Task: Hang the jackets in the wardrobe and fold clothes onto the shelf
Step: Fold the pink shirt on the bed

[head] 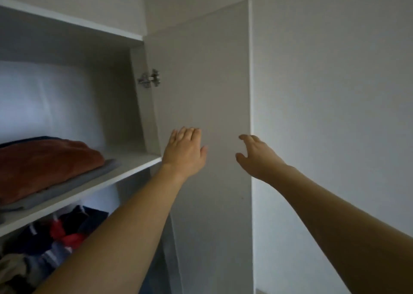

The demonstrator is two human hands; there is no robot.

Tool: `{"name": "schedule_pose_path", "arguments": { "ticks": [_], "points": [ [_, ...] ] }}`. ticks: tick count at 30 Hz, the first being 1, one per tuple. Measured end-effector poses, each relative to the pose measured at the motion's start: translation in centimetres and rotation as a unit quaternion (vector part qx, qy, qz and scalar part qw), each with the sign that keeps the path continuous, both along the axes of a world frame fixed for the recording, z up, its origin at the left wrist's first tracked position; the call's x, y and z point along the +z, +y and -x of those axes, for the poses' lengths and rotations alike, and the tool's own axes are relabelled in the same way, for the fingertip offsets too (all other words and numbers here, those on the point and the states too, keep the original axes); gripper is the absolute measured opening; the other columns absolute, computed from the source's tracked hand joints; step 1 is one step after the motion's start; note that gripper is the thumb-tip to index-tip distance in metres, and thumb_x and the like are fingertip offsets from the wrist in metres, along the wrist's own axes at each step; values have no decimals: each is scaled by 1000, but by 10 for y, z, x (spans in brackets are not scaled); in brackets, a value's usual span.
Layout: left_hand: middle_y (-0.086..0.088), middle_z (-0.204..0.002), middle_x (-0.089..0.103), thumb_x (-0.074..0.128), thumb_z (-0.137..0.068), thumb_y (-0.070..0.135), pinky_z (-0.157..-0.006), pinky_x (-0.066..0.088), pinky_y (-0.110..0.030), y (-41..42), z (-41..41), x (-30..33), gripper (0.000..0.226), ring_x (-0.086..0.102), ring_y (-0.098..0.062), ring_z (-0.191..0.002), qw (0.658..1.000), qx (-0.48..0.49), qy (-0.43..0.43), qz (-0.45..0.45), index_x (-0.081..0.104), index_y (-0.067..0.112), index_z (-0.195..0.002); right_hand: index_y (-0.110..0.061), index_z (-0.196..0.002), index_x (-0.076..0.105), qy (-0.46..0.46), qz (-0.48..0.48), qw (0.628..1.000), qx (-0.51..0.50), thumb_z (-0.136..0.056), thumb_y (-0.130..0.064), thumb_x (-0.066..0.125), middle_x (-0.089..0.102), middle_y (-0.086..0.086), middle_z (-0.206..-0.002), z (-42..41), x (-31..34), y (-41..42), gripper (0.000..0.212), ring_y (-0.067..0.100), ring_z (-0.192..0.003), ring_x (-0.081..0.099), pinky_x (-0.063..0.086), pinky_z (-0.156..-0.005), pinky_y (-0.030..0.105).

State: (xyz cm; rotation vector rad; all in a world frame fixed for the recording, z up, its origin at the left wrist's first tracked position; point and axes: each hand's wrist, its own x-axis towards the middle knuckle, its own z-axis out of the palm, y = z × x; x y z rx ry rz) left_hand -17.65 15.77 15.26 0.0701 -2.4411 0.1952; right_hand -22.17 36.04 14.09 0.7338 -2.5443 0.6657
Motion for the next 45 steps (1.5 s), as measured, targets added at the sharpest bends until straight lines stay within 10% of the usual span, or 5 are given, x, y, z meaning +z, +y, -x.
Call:
{"name": "schedule_pose_path", "arguments": {
  "ticks": [24,45],
  "points": [
    [-7,-158,27,32,-100,35,-122,9,-46,728,-38,-158,59,19,-25,-147,920,-325,-217,-23,22,10,-152,-13,-147,33,-189,37,919,-343,-97,-29,51,33,6,-153,-173,-165,729,55,25,-133,41,35,-106,35],
    [-13,-151,39,37,-99,33,-111,31,-39,1223,-162,-313,56,39,-33,-134,850,-323,-403,-106,29,13,-150,-13,-146,35,-335,84,827,-443,-93,-24,54,35,9,-151,-361,-312,1244,57,24,-135,39,32,-106,32]
  ]
}}
